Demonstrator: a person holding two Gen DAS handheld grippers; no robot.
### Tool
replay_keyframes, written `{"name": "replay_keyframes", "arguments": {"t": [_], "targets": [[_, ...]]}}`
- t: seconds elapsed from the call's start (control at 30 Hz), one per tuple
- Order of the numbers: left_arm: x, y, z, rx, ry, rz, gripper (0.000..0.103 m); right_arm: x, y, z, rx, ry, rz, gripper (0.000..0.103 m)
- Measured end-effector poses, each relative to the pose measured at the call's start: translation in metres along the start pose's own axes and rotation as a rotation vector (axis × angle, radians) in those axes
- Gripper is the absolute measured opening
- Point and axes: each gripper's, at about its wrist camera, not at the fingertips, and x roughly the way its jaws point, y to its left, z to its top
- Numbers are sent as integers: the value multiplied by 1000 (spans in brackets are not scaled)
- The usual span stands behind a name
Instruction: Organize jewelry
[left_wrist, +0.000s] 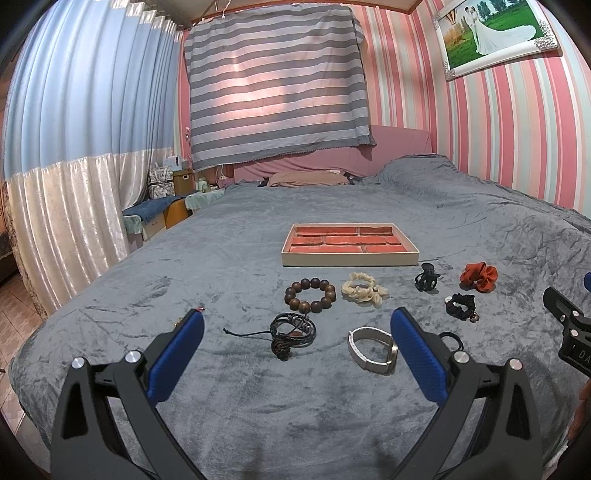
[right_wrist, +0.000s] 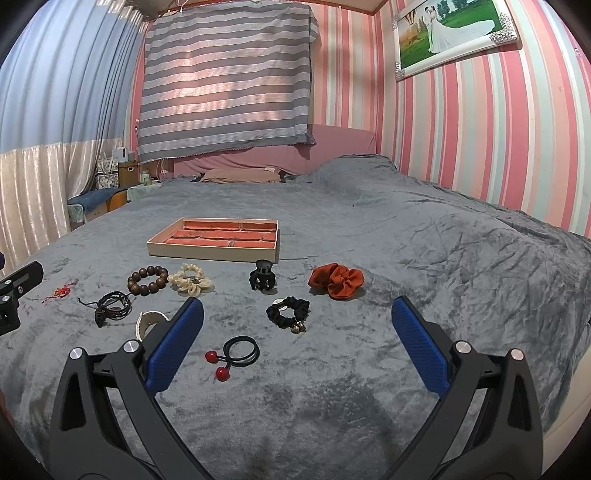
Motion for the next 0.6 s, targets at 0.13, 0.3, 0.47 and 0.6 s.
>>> {"name": "replay_keyframes", "arguments": {"t": [0.13,0.3,0.47,0.6], "targets": [[0,0,0,0,2,-1,99,0,0,0,1,1,0,99],[1,0,-2,0,2,0,99,0,-1,-1,0,0,-2,99],[1,-1,-2,2,2,1,99,0,-1,-1,1,0,-1,99],[1,-1,-2,2,1,1,99,0,-1,-1,2,-2,0,99]]}}
